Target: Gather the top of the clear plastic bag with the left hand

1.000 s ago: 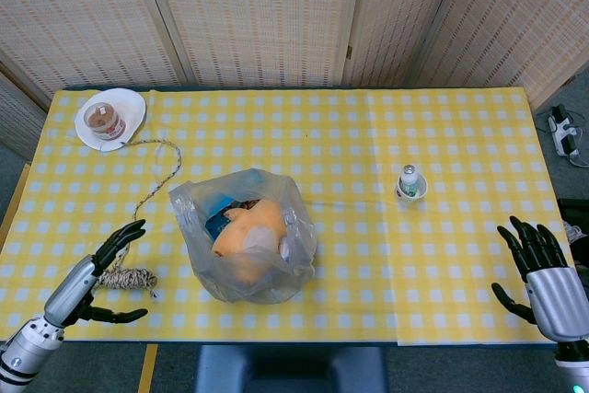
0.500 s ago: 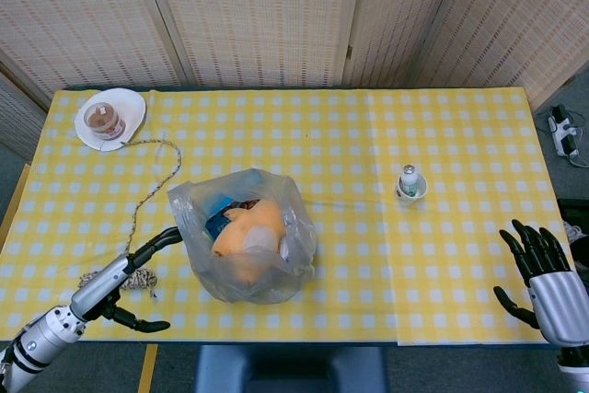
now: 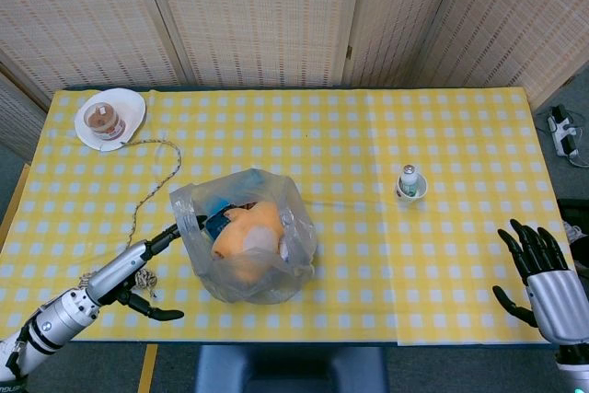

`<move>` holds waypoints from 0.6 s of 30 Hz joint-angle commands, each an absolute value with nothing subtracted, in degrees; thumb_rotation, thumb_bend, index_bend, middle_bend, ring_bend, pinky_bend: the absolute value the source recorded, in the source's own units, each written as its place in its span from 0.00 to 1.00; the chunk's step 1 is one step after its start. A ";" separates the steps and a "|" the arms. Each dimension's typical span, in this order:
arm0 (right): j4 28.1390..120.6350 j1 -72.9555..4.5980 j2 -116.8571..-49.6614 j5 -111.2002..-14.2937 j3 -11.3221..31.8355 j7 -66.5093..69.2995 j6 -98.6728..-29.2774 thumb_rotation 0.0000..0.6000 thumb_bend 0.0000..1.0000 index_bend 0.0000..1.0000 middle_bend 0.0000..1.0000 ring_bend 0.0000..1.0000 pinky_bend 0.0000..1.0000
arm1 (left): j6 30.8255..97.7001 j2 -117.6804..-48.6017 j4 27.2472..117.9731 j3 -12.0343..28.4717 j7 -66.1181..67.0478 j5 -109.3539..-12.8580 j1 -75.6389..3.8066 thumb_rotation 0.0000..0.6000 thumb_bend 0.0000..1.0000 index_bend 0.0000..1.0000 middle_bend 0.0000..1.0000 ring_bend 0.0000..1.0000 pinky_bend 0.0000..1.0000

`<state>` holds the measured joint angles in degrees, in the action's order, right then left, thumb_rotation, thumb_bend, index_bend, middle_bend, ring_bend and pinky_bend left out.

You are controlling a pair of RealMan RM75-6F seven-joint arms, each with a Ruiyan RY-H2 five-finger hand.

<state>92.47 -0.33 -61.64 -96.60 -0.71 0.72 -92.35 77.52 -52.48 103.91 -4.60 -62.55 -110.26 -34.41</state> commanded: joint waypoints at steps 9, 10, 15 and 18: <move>92.30 -0.30 -61.44 -96.05 -0.38 1.27 -92.29 1.00 0.31 0.00 0.00 0.00 0.00 | 76.70 -51.17 104.51 -4.41 -71.57 -110.71 -38.79 1.00 0.09 0.00 0.00 0.00 0.04; 92.28 -0.30 -61.44 -96.03 -0.36 1.30 -92.28 1.00 0.31 0.00 0.00 0.00 0.00 | 76.74 -51.02 104.57 -4.43 -72.22 -110.75 -39.08 1.00 0.10 0.00 0.00 0.00 0.05; 92.20 -0.19 -61.46 -95.82 -0.25 1.33 -92.38 1.00 0.31 0.00 0.00 0.00 0.00 | 76.76 -50.41 104.59 -4.91 -75.94 -111.23 -40.38 1.00 0.10 0.00 0.00 0.00 0.06; 92.22 -0.19 -61.50 -95.77 -0.25 1.12 -92.27 1.00 0.31 0.00 0.00 0.00 0.00 | 76.69 -50.50 104.14 -5.15 -78.14 -111.31 -41.07 1.00 0.10 0.00 0.00 0.00 0.07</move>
<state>92.22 -0.19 -61.49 -95.77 -0.25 1.12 -92.28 76.74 -50.56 104.40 -4.92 -77.02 -111.17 -40.51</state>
